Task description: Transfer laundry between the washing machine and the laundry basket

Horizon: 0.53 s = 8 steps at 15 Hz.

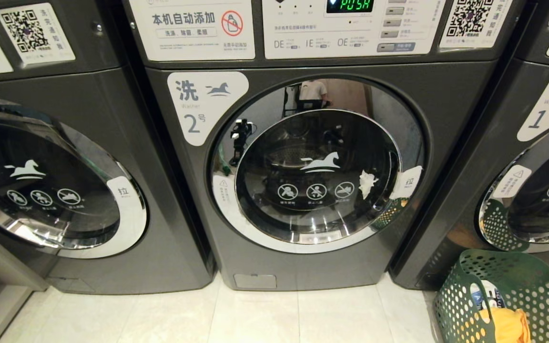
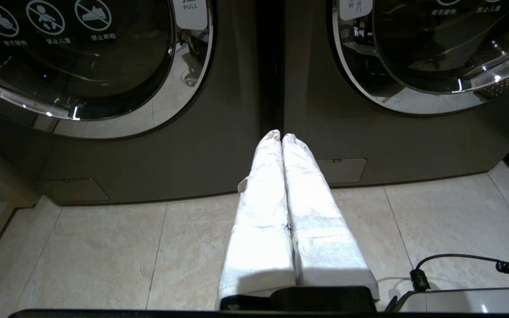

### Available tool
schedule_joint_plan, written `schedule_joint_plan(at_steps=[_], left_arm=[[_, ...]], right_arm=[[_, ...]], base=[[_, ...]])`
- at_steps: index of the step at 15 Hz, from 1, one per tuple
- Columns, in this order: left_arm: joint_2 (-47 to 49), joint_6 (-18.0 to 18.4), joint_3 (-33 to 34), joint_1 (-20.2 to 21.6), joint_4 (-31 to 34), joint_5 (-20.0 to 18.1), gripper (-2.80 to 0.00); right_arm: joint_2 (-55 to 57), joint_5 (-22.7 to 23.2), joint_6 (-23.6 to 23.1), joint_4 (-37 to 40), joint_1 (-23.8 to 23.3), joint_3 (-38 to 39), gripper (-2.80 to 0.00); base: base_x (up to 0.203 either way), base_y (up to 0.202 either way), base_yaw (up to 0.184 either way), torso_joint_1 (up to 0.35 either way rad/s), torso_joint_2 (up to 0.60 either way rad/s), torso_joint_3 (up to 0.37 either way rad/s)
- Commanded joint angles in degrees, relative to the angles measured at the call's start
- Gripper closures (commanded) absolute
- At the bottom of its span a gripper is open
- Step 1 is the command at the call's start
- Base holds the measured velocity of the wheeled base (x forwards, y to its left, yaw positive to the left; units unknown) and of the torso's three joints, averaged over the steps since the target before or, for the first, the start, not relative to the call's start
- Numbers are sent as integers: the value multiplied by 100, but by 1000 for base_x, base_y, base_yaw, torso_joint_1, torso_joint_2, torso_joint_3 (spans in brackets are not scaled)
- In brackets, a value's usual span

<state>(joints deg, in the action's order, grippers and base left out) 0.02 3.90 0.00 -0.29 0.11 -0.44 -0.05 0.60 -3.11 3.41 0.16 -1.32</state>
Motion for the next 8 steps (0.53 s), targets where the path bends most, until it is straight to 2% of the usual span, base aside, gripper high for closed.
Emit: schedule_joint_plan(at_steps=[1,3,8], left_arm=[[-10,-2,0,-6,-2,0,0],[-11,-3,0,-6,-2,0,0],[-5,1,0,-6,5,0,0]], right_arm=[[14,2,-6,1,0,1,0],[14,2,10,1,0,-1,0],[14,2,3,1,-7,1,0]], base=[[0,0,0,38,-308,-274],[0,0,0,52,-161,-328],[0,0,0,107,-520,-327]])
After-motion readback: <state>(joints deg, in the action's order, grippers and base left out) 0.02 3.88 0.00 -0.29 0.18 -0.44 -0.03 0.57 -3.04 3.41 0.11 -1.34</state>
